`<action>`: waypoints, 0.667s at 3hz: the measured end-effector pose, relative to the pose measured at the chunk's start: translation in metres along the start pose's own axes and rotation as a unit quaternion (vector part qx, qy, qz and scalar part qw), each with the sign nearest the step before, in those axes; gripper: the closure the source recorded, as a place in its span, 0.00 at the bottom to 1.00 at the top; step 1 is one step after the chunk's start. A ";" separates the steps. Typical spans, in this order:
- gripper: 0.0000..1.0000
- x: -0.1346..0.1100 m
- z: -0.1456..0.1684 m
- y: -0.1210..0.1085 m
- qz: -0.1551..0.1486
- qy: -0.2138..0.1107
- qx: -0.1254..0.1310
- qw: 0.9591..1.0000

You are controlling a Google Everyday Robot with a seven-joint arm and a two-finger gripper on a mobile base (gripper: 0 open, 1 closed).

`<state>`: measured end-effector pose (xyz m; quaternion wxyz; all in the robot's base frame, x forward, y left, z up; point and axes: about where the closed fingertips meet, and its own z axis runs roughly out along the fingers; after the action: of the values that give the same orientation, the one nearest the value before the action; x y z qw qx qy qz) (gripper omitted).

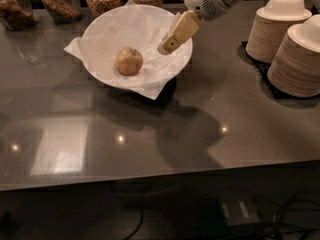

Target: Pick apple from white bowl

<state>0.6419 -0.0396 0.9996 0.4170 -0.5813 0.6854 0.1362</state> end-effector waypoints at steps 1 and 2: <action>0.00 0.010 0.009 0.001 -0.001 -0.001 0.001 1.000; 0.00 0.021 0.029 0.000 -0.002 -0.006 -0.004 1.000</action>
Offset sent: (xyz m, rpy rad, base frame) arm 0.0235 0.0061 -0.0564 0.0199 -0.0006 0.0189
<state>0.6541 -0.0341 0.9660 0.4191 -0.5837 0.6808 0.1421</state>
